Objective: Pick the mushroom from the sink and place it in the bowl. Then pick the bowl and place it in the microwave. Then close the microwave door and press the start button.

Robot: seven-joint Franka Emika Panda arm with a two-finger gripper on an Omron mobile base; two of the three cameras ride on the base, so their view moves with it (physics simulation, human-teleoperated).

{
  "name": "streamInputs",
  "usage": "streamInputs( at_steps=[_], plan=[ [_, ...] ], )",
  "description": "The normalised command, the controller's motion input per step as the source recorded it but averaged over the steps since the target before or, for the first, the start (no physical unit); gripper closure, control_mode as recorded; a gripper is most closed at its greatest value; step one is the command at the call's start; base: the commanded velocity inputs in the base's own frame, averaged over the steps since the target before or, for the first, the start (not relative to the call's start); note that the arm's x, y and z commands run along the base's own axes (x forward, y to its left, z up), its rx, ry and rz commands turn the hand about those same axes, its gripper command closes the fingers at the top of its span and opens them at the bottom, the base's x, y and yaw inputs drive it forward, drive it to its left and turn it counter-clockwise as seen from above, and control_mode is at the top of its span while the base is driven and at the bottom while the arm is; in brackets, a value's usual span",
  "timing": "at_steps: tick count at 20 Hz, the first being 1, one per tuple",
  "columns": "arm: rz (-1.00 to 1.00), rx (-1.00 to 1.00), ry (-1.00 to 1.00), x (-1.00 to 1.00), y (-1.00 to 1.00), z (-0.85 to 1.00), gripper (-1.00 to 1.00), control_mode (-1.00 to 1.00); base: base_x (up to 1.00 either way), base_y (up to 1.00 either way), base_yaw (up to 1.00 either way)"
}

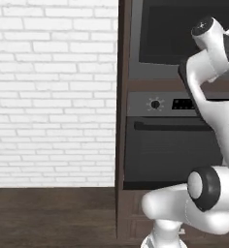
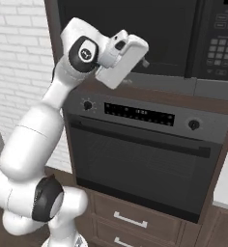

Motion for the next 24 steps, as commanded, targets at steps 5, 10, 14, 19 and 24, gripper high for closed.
streamInputs(
  at_steps=[5,10,14,19,24],
  plan=[
    [0.46,0.18,-0.28,-0.91,-1.0,0.0,-1.0,-1.0,0.0,0.0,0.0],
    [0.57,0.0,-0.37,-0.36,-0.98,0.0,-1.0,-1.0,0.0,0.0,0.0],
    [0.53,0.0,-0.41,-0.2,-0.93,0.0,-1.0,-1.0,0.0,0.0,0.0],
    [0.1,0.0,-0.04,0.02,-0.07,-0.04,-1.0,-1.0,0.0,0.0,0.0],
    [0.41,-0.17,-0.34,0.08,-0.12,0.1,1.0,-1.0,0.0,0.0,0.0]
  ],
)
